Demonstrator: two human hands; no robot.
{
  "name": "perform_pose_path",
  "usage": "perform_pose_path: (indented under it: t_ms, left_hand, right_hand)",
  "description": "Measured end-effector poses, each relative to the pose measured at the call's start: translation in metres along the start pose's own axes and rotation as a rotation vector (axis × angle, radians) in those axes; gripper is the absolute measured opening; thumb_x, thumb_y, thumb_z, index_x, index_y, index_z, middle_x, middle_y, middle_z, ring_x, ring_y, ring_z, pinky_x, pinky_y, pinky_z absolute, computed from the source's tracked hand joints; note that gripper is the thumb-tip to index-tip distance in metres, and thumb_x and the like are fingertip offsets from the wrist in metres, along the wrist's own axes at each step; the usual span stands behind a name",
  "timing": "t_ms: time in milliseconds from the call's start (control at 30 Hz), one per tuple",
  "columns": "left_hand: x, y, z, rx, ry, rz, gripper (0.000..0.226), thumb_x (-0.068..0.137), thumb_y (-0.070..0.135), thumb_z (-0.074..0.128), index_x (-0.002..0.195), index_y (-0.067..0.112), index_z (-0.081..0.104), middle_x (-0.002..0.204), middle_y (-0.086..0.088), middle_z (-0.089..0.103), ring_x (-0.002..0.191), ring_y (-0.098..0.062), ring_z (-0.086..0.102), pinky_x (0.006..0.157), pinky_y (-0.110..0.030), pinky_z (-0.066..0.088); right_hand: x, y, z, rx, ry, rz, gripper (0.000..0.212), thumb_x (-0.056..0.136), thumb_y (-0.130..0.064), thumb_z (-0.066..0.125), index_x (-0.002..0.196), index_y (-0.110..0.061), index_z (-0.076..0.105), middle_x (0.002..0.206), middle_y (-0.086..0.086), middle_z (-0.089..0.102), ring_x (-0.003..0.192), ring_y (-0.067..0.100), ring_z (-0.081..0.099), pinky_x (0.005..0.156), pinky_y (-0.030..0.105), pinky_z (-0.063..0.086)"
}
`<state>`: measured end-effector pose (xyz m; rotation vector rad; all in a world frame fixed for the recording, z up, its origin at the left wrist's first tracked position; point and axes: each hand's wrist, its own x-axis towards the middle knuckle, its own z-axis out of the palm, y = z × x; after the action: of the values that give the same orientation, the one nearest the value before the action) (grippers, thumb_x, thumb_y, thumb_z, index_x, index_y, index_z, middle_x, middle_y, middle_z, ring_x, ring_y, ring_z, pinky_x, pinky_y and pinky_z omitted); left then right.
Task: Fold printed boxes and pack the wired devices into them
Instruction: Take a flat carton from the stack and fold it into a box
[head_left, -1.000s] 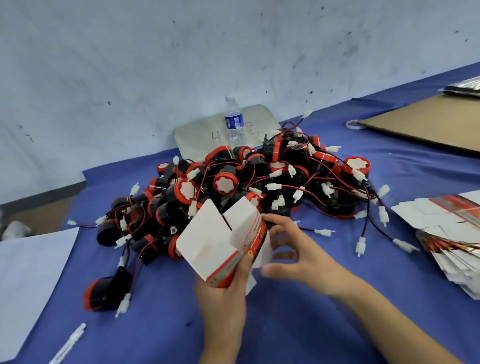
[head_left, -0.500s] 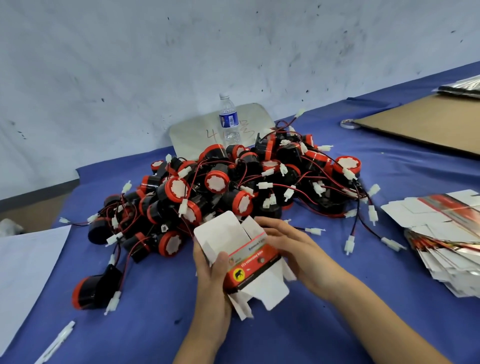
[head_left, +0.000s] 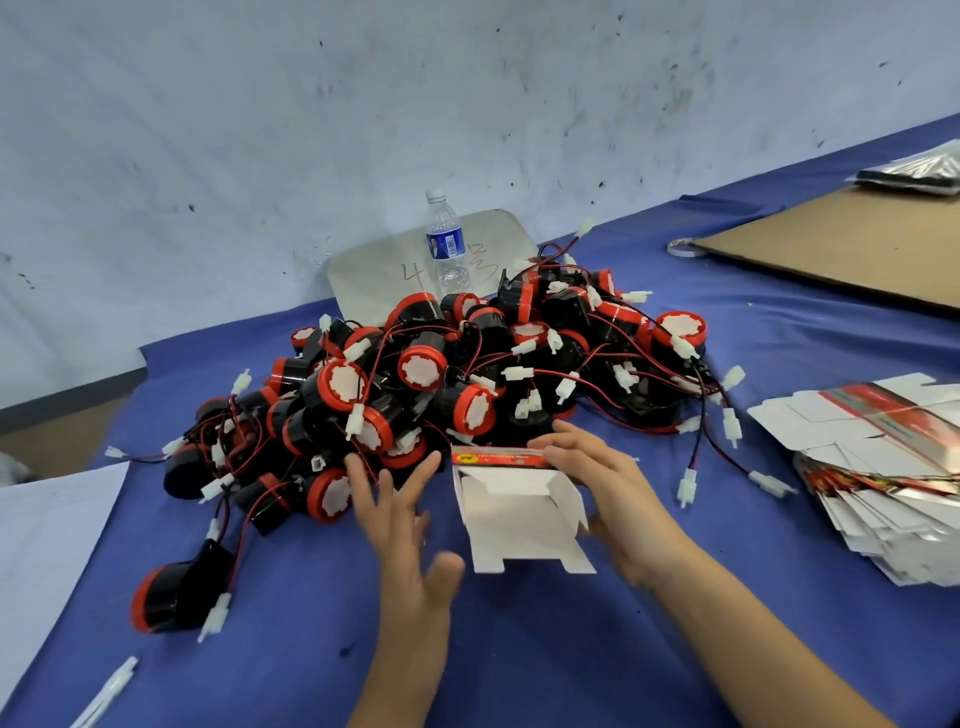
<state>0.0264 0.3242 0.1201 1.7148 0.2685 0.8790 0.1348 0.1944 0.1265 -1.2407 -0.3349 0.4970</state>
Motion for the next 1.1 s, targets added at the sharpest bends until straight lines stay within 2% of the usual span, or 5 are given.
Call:
perform_pose_path:
  t_ms: [267, 467, 667, 800, 1100]
  left_hand:
    - [-0.010, -0.018, 0.000, 0.010, -0.181, 0.189, 0.091, 0.059, 0.074, 0.075, 0.136, 0.046, 0.035, 0.149, -0.001, 0.034, 0.132, -0.016, 0.045, 0.097, -0.027, 0.047]
    - [-0.011, -0.019, -0.005, 0.062, -0.054, 0.166, 0.065, 0.068, 0.040, 0.060, 0.127, 0.055, 0.037, 0.126, 0.033, 0.046, 0.111, -0.002, 0.053, 0.081, -0.013, 0.047]
    - [-0.015, 0.000, 0.005, -0.026, -0.041, 0.098, 0.070, 0.076, 0.082, 0.045, 0.127, 0.034, 0.039, 0.128, -0.004, 0.049, 0.111, 0.004, 0.055, 0.079, -0.006, 0.046]
    - [-0.014, -0.001, 0.006, -0.117, 0.046, 0.041, 0.068, 0.068, 0.090, 0.044, 0.122, 0.049, 0.047, 0.123, 0.011, 0.054, 0.111, -0.001, 0.058, 0.079, -0.025, 0.053]
    - [-0.019, 0.008, 0.005, -0.029, 0.040, 0.052, 0.034, 0.084, 0.053, 0.034, 0.100, 0.083, 0.036, 0.101, 0.047, 0.053, 0.095, 0.019, 0.053, 0.080, -0.004, 0.041]
  right_hand:
    - [-0.003, -0.005, 0.001, 0.071, -0.088, 0.116, 0.028, 0.087, -0.036, 0.060, 0.099, -0.017, 0.075, 0.112, -0.006, 0.070, 0.102, 0.015, 0.066, 0.061, 0.037, 0.058]
    - [-0.006, -0.008, 0.004, 0.111, -0.227, 0.105, 0.041, 0.068, -0.049, 0.072, 0.099, -0.022, 0.077, 0.110, 0.007, 0.070, 0.098, 0.011, 0.066, 0.057, 0.036, 0.055]
    - [-0.009, -0.004, 0.008, 0.072, -0.373, -0.015, 0.042, 0.090, -0.052, 0.056, 0.125, -0.030, 0.064, 0.131, -0.015, 0.058, 0.132, 0.004, 0.044, 0.078, 0.054, 0.056]
    - [-0.016, -0.006, 0.009, 0.005, -0.498, -0.091, 0.094, 0.060, -0.075, 0.071, 0.141, -0.037, 0.042, 0.138, -0.016, 0.050, 0.132, 0.006, 0.044, 0.081, 0.046, 0.057]
    - [-0.017, 0.001, 0.015, -0.049, -0.434, -0.129, 0.056, 0.075, -0.037, 0.068, 0.130, -0.042, 0.054, 0.127, 0.009, 0.053, 0.113, 0.016, 0.059, 0.080, 0.040, 0.058]
